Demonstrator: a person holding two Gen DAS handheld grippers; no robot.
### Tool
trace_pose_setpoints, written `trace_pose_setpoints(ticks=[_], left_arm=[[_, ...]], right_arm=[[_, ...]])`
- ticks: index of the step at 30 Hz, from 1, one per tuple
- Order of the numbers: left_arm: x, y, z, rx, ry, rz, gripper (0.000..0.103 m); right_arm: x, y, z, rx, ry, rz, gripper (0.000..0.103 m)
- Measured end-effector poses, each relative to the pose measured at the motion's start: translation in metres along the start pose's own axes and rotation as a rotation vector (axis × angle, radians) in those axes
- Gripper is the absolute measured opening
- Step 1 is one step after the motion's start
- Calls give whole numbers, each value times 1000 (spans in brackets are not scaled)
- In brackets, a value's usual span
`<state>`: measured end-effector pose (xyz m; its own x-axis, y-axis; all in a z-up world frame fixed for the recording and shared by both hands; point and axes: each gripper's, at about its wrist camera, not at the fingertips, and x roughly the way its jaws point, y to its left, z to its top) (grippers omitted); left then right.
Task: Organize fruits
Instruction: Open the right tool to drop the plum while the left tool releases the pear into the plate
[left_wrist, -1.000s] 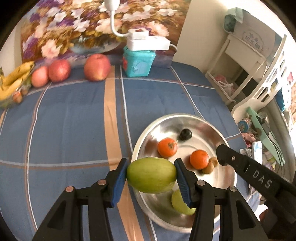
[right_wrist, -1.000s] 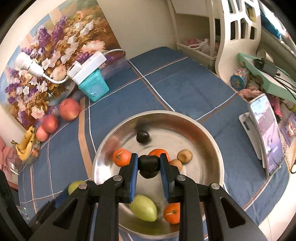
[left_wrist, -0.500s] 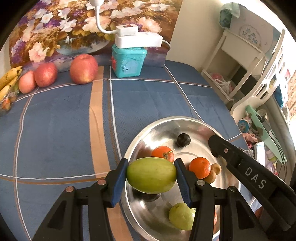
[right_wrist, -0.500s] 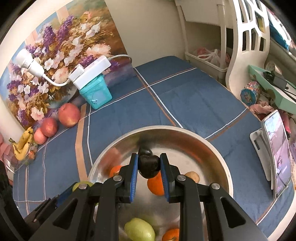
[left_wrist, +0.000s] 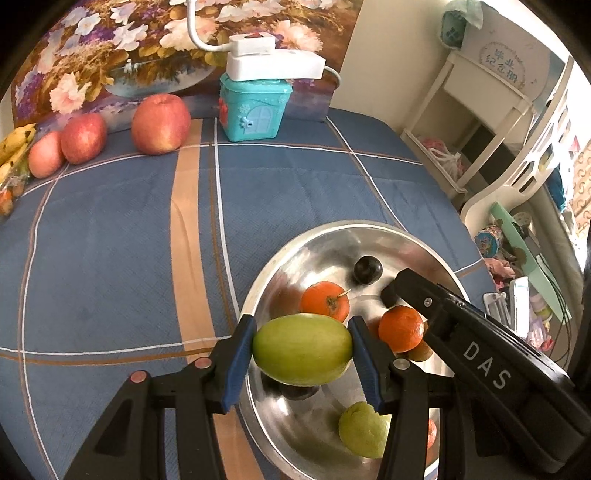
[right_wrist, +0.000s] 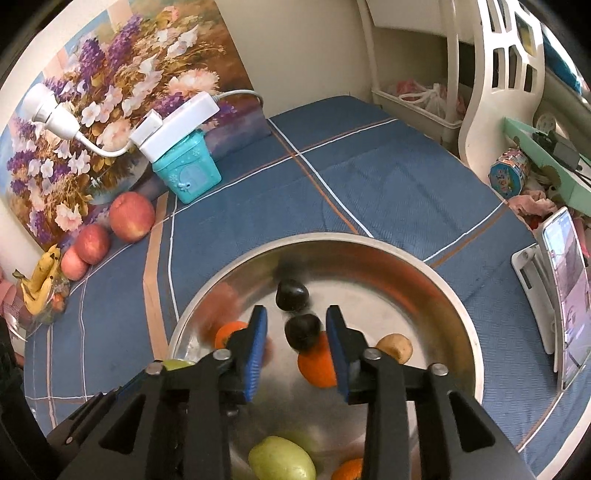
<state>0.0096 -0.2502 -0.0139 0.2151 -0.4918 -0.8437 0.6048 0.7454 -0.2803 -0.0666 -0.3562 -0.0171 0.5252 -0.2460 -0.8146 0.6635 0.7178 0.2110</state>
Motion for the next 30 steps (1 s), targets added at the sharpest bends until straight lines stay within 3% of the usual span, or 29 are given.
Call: trace_pose_setpoints(ticks=[9, 13, 21, 23, 25, 27, 29, 30], left_arm=[[-7, 3, 1, -2, 10, 19, 59], [-11, 20, 4, -73, 21, 86, 62], [-17, 63, 5, -227, 42, 174, 73], [-17, 70, 5, -249, 47, 200, 78], [-19, 77, 5, -271, 36, 238, 100], [-23, 82, 3, -287, 20, 270, 103], [-25, 87, 3, -289, 15, 304, 103], [-26, 88, 3, -286, 14, 318, 103]], right_arm=[[-3, -1, 0, -2, 2, -1, 36], [-2, -2, -1, 4, 15, 2, 42], [1, 12, -7, -61, 34, -13, 42], [1, 17, -9, -81, 37, -11, 43], [2, 21, -11, -100, 40, -11, 44], [2, 26, -13, -122, 44, -14, 49], [2, 30, -15, -146, 44, -19, 67], [2, 33, -16, -160, 42, -24, 70]])
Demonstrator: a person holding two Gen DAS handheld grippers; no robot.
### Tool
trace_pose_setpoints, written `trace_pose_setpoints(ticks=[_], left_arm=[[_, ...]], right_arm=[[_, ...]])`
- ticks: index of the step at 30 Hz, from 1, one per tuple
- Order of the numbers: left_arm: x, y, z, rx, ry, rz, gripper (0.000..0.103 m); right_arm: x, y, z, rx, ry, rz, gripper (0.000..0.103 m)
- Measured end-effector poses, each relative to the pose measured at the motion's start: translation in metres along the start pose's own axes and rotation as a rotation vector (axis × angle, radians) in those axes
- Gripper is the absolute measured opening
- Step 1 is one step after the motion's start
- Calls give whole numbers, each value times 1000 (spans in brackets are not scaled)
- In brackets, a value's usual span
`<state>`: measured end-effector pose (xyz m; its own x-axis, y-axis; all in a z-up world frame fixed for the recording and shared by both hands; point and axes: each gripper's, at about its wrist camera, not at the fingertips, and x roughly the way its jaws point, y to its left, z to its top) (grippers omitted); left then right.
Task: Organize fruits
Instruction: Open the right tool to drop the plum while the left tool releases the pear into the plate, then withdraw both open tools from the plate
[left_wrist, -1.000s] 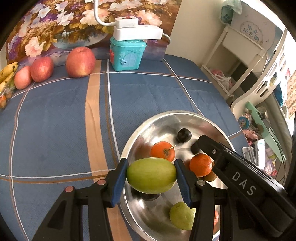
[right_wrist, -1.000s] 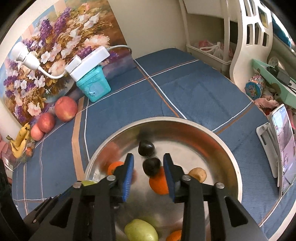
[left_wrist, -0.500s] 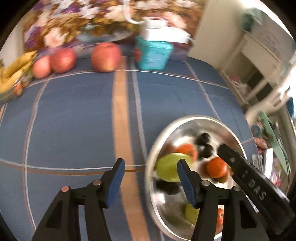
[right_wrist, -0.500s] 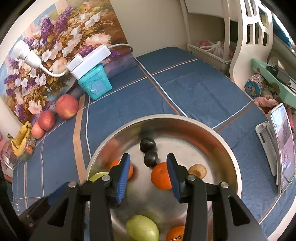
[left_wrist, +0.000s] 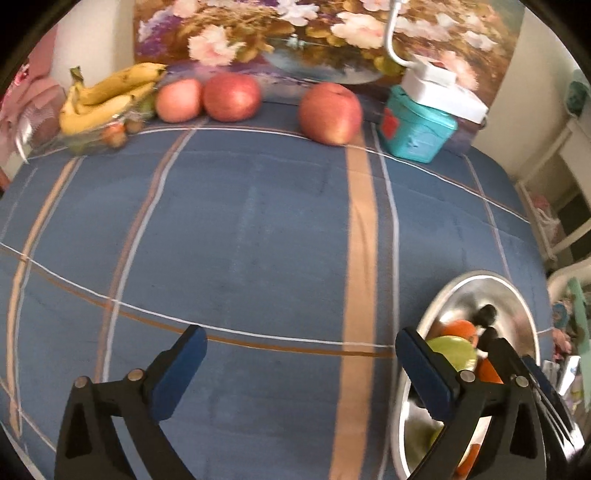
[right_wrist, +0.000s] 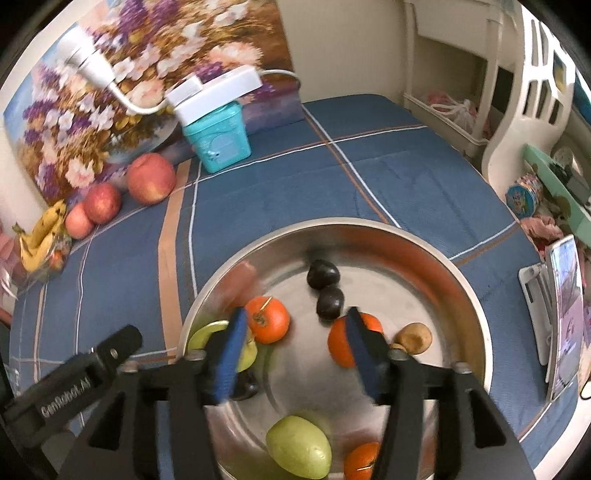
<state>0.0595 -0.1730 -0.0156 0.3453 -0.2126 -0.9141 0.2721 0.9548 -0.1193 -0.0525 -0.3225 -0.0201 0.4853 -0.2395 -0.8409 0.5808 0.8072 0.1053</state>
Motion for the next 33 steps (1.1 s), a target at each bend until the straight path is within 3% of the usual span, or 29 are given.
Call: trace_pose_setpoints(ticks=[3, 4, 5, 7, 17, 23, 26, 33], left_arm=[[-2, 4, 0, 2, -17, 27, 103], [-2, 5, 0, 1, -23, 33, 103], [-3, 7, 0, 1, -28, 41, 103], [-4, 10, 0, -1, -37, 51, 103], [-3, 9, 0, 31, -51, 88, 103], [-6, 16, -6, 14, -71, 249, 103], [-6, 26, -8, -26, -42, 219, 103], [-20, 50, -13, -72, -11, 232, 103]], right_arm=[[-1, 6, -2, -39, -3, -20, 73], [-1, 7, -2, -47, -4, -25, 80], [0, 9, -3, -55, -7, -33, 95], [0, 10, -5, -60, -14, -46, 102], [-1, 17, -9, -91, -24, -49, 102], [0, 25, -16, -121, -19, -69, 102], [-2, 30, -22, -136, -20, -71, 102], [-7, 43, -35, -165, 0, -84, 102]])
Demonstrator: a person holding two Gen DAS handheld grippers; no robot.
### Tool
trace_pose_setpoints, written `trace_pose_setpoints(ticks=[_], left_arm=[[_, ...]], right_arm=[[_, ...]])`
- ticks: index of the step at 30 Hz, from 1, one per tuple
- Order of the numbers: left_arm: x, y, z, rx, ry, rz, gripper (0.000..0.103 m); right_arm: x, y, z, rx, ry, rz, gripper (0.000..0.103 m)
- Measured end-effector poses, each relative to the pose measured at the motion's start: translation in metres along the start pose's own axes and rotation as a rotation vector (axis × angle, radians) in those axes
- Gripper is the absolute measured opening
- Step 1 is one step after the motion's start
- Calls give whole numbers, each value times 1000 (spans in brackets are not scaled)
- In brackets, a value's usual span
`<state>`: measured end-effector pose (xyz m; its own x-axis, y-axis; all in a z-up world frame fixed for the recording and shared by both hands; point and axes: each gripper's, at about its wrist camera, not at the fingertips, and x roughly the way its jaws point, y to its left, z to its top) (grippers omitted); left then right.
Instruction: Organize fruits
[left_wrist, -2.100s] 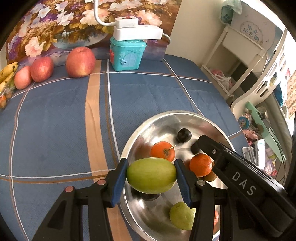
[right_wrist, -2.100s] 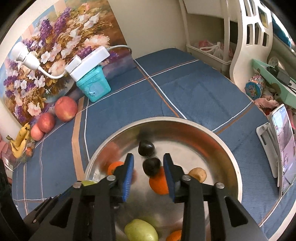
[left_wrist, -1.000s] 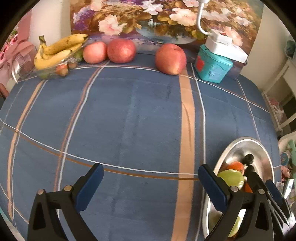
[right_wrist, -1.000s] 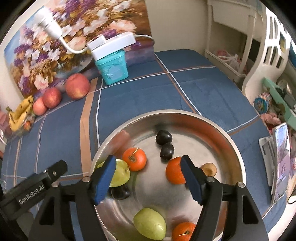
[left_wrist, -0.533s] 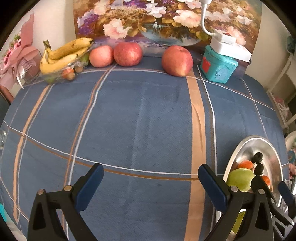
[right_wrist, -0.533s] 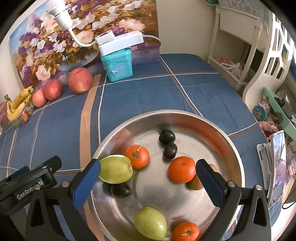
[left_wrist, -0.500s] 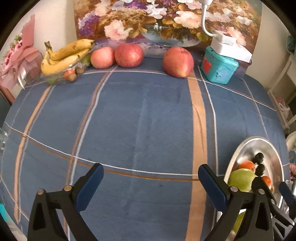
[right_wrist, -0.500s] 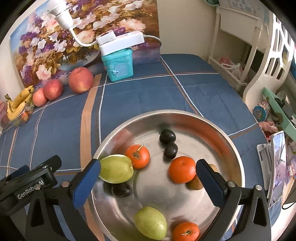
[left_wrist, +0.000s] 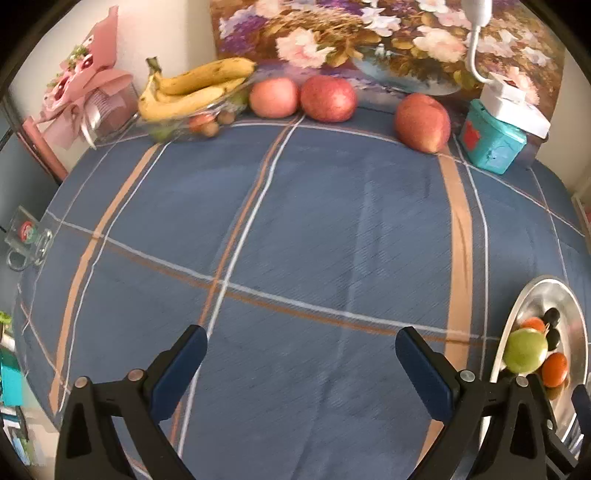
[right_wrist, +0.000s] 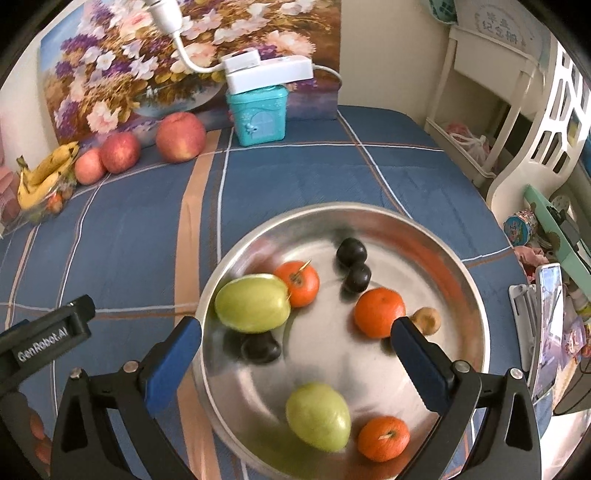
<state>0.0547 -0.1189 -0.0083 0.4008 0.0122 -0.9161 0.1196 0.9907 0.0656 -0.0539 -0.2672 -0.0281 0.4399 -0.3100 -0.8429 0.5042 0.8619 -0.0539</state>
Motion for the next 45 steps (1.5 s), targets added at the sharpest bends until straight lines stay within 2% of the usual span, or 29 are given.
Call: trace_pose_setpoints(ticks=[8, 12, 16, 22, 25, 29, 37, 45], left_arm=[[7, 25, -20, -30, 89, 17, 103], [13, 36, -33, -24, 138, 40, 103], [14, 49, -46, -27, 191, 26, 103], [-7, 59, -60, 2, 138, 32, 103], [-17, 65, -62, 7, 124, 11, 103], [-32, 69, -68, 28, 96, 4, 103], [-59, 80, -77, 66, 37, -31, 103], [-65, 83, -76, 80, 13, -51, 103]], right_arm=[[-16, 19, -21, -36, 9, 11, 102], [-21, 19, -29, -13, 24, 24, 102], [-26, 17, -37, 14, 51, 42, 102], [-32, 17, -49, -2, 86, 17, 102], [-38, 19, -55, -24, 85, 14, 102], [-53, 28, -61, -73, 47, -10, 102], [-79, 43, -65, -139, -27, 10, 102], [-81, 41, -62, -131, -43, 16, 102]])
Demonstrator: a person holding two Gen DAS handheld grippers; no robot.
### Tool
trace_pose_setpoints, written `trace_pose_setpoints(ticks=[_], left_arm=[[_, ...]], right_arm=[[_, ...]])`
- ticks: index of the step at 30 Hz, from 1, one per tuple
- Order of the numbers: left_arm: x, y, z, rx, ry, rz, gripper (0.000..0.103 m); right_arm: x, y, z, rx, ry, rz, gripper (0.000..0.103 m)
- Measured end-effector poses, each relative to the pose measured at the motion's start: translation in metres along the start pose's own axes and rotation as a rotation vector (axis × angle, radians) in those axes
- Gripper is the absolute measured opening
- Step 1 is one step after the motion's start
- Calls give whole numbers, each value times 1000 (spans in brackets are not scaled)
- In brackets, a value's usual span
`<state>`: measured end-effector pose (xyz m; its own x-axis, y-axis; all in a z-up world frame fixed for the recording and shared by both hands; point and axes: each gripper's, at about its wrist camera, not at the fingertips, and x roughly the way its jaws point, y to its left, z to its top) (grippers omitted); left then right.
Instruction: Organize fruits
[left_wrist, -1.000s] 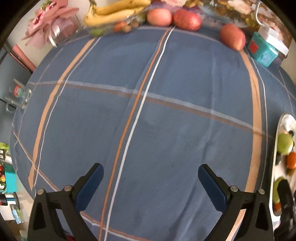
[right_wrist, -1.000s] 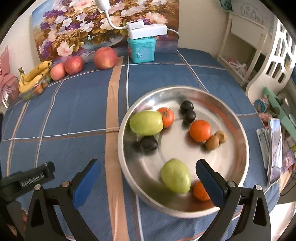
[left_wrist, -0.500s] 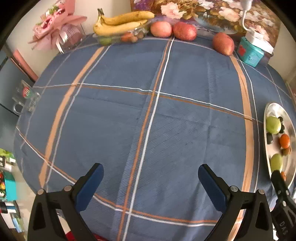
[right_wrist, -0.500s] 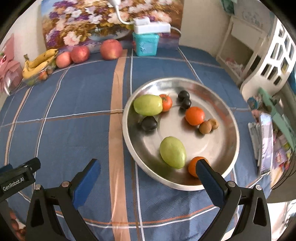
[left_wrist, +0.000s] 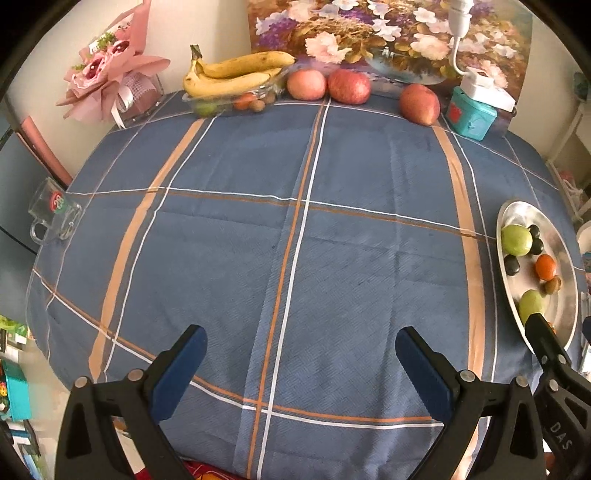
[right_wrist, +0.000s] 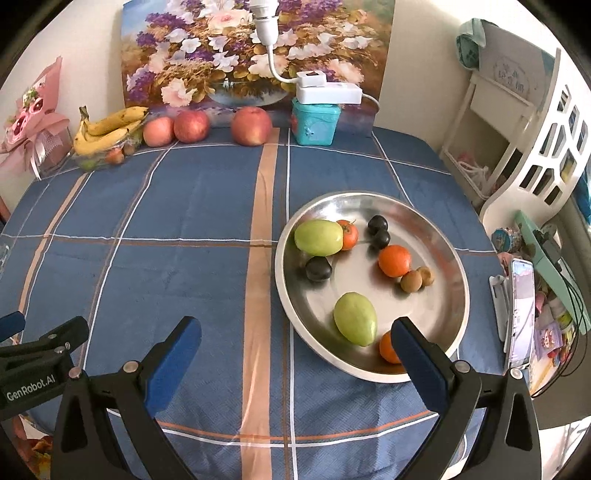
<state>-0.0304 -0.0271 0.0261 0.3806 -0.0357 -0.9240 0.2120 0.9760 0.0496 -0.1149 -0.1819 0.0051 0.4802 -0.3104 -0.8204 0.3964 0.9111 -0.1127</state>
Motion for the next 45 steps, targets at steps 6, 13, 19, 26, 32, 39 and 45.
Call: trace_pose_setpoints(ticks=[6, 13, 19, 26, 32, 39, 45], left_arm=[[1, -1, -1, -8, 3, -1, 103], [3, -3, -3, -8, -1, 22, 103], [6, 0, -3, -24, 2, 35, 103], [7, 1, -2, -41, 3, 38, 103], [8, 4, -1, -63, 9, 39, 103], [9, 4, -1, -76, 13, 40, 103], [10, 3, -1, -73, 10, 44, 103]], right_arm=[[5, -4, -1, 5, 18, -14, 102], [7, -10, 0, 12, 27, -20, 102], [8, -14, -1, 21, 29, -12, 102], [8, -16, 0, 23, 33, -3, 102], [8, -19, 0, 29, 29, 9, 102], [9, -23, -1, 43, 36, 18, 102], [9, -25, -1, 49, 34, 22, 102]])
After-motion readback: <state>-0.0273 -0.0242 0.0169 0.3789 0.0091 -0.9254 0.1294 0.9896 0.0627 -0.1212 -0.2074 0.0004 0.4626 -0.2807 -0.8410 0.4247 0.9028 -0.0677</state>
